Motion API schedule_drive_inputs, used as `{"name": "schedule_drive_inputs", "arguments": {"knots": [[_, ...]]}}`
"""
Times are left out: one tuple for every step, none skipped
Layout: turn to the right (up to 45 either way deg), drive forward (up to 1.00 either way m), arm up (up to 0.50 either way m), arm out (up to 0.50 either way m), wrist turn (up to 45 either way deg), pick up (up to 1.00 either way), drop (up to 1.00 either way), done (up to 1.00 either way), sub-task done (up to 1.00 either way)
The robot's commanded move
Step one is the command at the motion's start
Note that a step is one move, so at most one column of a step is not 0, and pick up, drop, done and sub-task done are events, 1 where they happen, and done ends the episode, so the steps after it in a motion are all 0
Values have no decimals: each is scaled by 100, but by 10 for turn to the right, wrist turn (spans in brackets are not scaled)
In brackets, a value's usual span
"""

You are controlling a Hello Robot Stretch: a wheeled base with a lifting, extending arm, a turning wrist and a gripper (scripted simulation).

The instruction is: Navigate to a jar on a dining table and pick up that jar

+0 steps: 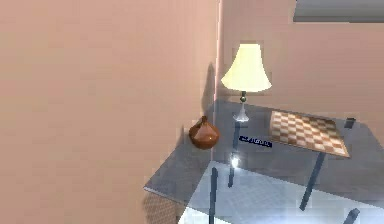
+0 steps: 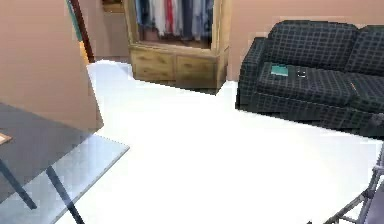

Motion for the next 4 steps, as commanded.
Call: {"name": "schedule_drive_inputs", "arguments": {"knots": [[330, 0, 0, 0, 0, 0, 0, 0, 0], [0, 25, 0, 0, 0, 0, 0, 0, 0], [-450, 0, 0, 0, 0, 0, 0, 0, 0], [-450, 0, 0, 0, 0, 0, 0, 0, 0]]}}
